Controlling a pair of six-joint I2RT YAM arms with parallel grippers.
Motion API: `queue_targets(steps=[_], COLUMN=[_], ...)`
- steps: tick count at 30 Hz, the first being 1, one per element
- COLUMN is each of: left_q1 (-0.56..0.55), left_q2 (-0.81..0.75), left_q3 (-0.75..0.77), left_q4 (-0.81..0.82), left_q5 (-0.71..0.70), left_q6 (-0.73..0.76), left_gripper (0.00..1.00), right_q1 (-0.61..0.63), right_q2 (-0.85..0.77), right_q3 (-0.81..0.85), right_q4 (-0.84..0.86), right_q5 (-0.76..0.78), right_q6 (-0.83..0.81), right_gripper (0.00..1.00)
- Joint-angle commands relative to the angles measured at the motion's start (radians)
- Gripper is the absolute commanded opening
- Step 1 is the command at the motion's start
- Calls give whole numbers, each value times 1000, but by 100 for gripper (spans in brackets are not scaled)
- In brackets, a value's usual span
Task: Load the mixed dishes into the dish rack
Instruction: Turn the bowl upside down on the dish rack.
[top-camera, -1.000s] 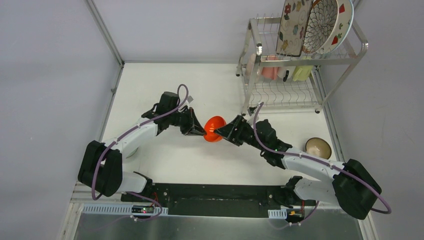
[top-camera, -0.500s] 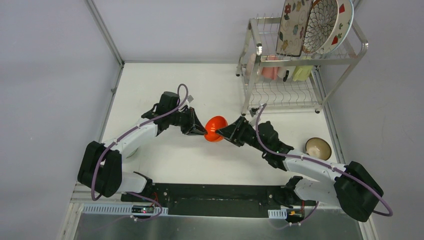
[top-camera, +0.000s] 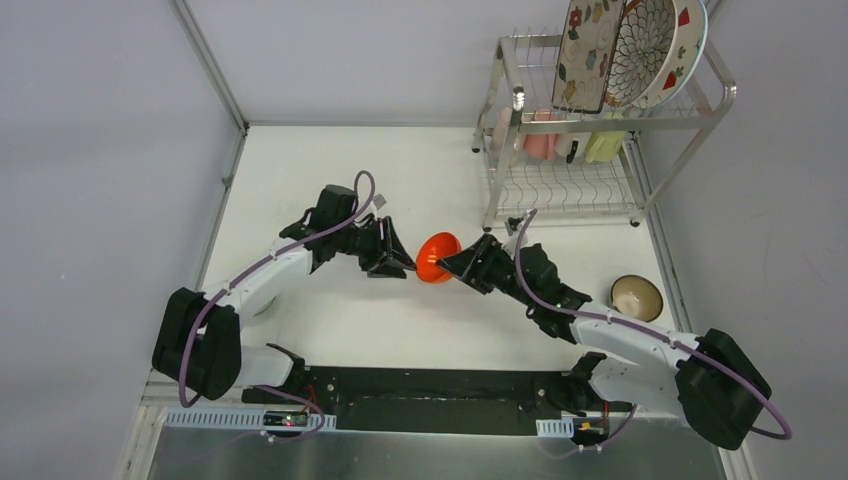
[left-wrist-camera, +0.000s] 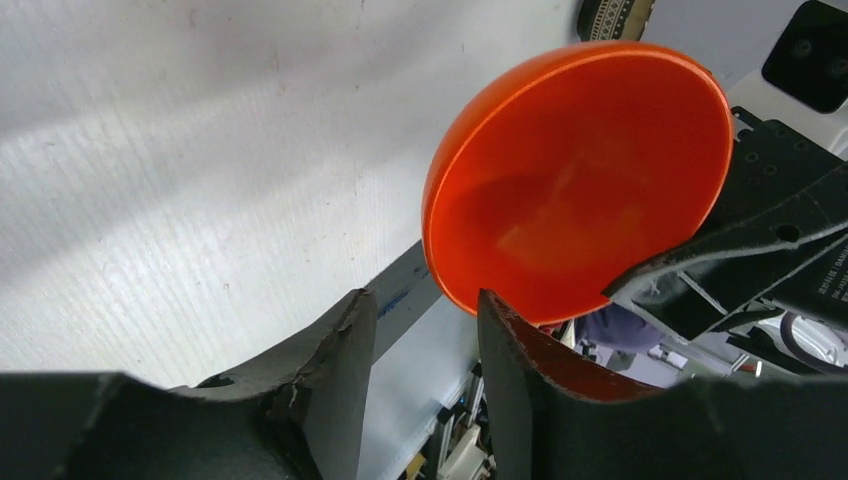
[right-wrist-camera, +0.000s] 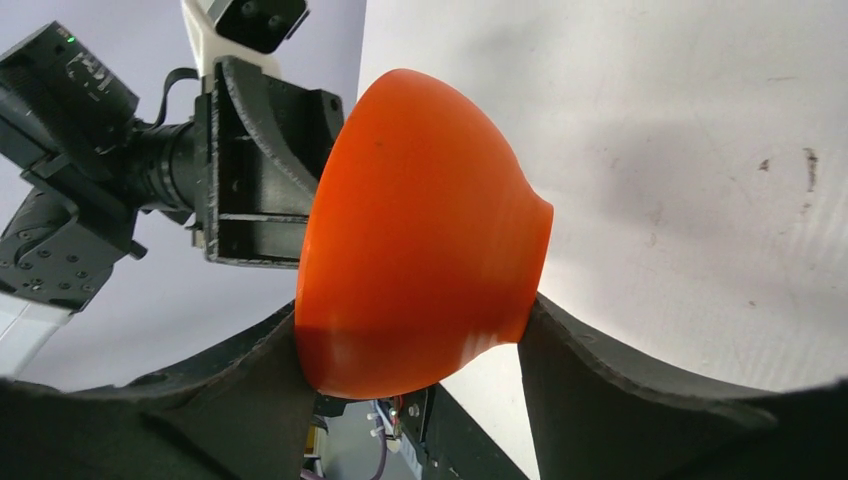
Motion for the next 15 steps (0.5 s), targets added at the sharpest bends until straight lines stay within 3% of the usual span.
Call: queue_targets(steps=[1, 8, 15], left_q1=[1, 2, 2], left_q2=[-88, -134, -175], left_q3=[29, 156, 285], left_q4=[-66, -293, -520], left_q5=[-1, -92, -248], left_q6=[61, 221, 387], left_gripper=[45, 96, 99], right_q1=[-3, -7, -7], right_q2=[-90, -252, -378], right_q3=[11, -8, 12], right_q4=[-50, -231, -460], right_q5=[78, 203, 340], right_q6=[-50, -116, -215], right_gripper=[43, 42, 41])
